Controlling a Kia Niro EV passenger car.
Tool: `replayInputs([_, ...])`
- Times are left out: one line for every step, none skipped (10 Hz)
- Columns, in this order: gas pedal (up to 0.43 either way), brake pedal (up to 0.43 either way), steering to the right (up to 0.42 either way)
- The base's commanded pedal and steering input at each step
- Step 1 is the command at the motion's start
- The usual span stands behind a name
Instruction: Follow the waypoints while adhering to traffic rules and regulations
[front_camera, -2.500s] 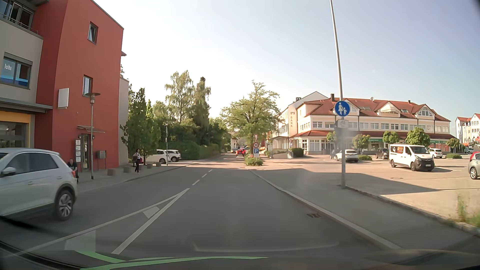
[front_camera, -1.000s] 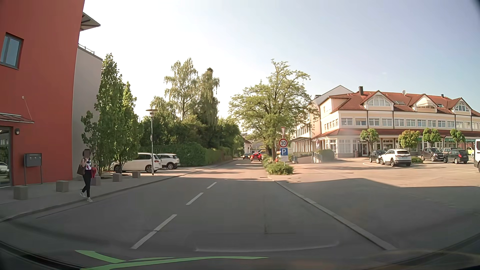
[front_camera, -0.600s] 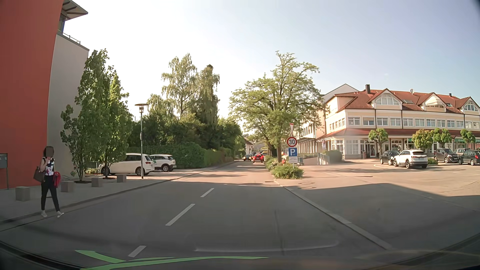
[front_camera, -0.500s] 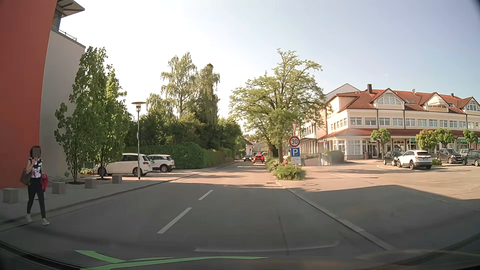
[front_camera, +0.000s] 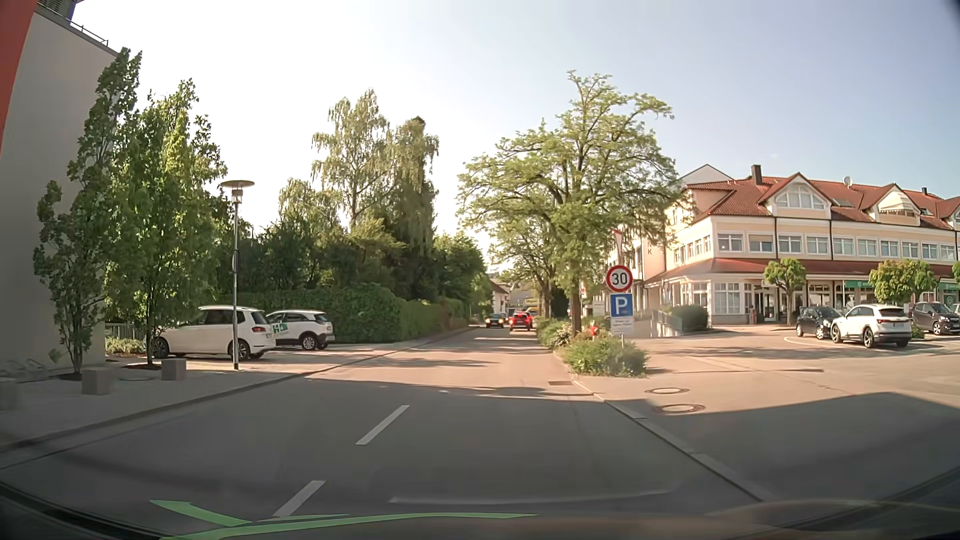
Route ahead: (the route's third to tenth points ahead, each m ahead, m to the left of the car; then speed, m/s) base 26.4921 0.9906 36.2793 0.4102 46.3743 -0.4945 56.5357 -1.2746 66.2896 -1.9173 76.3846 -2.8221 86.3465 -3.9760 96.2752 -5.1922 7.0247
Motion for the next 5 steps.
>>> replayInputs([0.039,0.0,0.002])
replayInputs([0.039,0.0,0.004])
replayInputs([0.039,0.0,0.004])
replayInputs([0.039,0.0,0.005])
replayInputs([0.039,0.0,0.008])
